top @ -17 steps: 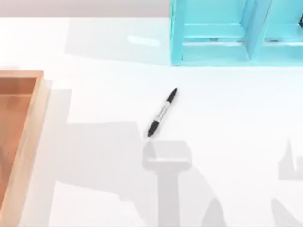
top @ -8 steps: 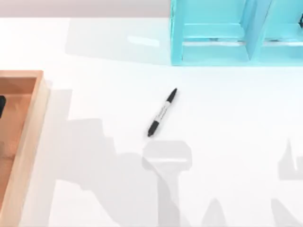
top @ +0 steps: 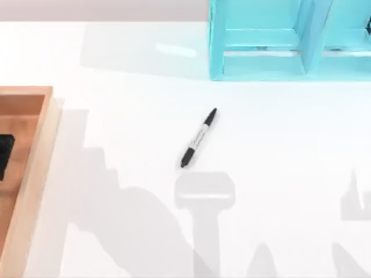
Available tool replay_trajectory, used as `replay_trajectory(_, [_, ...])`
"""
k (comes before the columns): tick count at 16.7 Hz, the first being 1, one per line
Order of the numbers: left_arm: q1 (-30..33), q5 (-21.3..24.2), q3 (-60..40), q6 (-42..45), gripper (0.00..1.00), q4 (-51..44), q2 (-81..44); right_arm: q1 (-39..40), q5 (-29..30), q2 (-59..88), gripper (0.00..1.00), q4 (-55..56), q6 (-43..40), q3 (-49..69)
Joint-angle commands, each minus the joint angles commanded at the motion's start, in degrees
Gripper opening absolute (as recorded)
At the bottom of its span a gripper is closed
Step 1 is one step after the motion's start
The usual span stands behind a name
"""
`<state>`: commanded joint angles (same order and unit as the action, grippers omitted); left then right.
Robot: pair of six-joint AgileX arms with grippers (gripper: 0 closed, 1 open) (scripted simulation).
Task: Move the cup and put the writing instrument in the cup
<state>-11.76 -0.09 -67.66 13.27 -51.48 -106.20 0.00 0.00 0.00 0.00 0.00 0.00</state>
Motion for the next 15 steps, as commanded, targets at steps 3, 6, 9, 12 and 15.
replay_trajectory(3, [0.00,0.00,0.00,0.00,0.77,0.00,0.00,0.00,0.00,0.00,1.00,0.00,0.00,0.00])
replay_trajectory(6, [0.00,0.00,0.00,0.00,0.55,0.00,0.00,0.00,0.00,0.00,1.00,0.00,0.00,0.00])
replay_trajectory(9, [0.00,0.00,0.00,0.00,0.32,0.00,0.00,0.00,0.00,0.00,1.00,0.00,0.00,0.00])
replay_trajectory(12, [0.00,0.00,0.00,0.00,0.10,0.00,0.00,0.00,0.00,0.00,1.00,0.00,0.00,0.00])
replay_trajectory(15, [0.00,0.00,0.00,0.00,0.00,0.00,0.00,0.00,0.00,0.00,1.00,0.00,0.00,0.00])
